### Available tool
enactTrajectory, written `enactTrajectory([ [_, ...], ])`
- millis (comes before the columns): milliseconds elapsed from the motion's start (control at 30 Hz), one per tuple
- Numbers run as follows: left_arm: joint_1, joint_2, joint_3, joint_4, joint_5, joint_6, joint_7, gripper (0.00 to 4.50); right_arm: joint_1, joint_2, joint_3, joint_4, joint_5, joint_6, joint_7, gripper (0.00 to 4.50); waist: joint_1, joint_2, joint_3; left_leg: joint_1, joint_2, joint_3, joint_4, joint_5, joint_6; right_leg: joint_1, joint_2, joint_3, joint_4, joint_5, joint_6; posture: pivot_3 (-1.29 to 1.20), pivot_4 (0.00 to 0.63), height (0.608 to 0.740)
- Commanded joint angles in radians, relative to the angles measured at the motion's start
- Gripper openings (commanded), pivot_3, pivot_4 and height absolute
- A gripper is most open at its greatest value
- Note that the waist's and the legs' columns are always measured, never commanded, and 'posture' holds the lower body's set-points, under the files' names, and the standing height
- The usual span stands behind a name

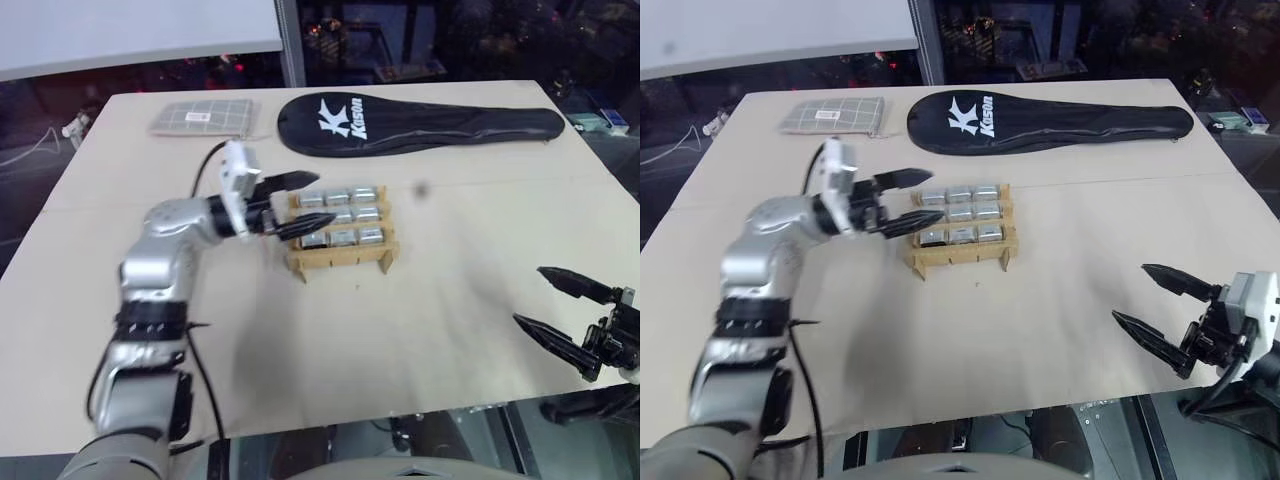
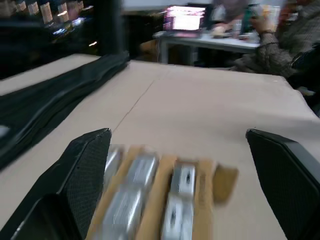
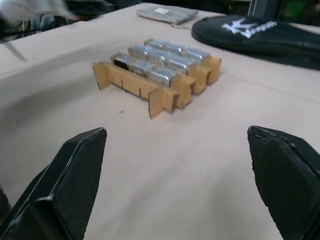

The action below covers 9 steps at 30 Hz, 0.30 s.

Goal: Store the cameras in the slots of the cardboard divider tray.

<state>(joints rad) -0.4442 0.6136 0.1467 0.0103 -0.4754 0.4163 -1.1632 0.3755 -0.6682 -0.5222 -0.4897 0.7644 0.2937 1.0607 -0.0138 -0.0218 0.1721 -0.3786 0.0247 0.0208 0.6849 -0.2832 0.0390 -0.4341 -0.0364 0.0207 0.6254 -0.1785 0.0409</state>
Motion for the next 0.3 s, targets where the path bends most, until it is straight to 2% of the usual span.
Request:
enactTrajectory([
  [33, 0.220, 0.047, 0.089, -0.157, 0.039, 0.009, 0.124, 4.46, -0.046, -0.010, 0.053, 0.070, -0.036, -0.047, 0.056, 4.50, 0.001, -0.001, 0.000, 0.000, 0.000, 0.000, 0.000, 0.000, 0.000, 0.000, 0.000, 0.000, 0.000, -0.001, -0.002, 0.00, 0.150, 0.740],
  [167, 0.451, 0.023, 0.160, -0.220, 0.078, -0.059, 0.229, 4.46, -0.129, -0.018, 0.113, 0.203, -0.086, -0.096, 0.112, 4.50, 0.012, -0.002, 0.001, 0.000, 0.001, -0.001, 0.001, 0.000, 0.000, 0.000, -0.001, -0.001, 0.000, -0.002, -0.003, 0.00, 0.150, 0.740],
  [300, 0.634, -0.033, 0.166, -0.275, 0.104, -0.149, 0.278, 4.46, -0.235, -0.016, 0.174, 0.371, -0.153, -0.168, 0.165, 4.50, 0.014, -0.002, 0.001, 0.001, 0.000, 0.001, 0.001, 0.000, 0.000, 0.000, -0.003, -0.001, 0.000, -0.002, -0.003, 0.00, 0.150, 0.740],
])
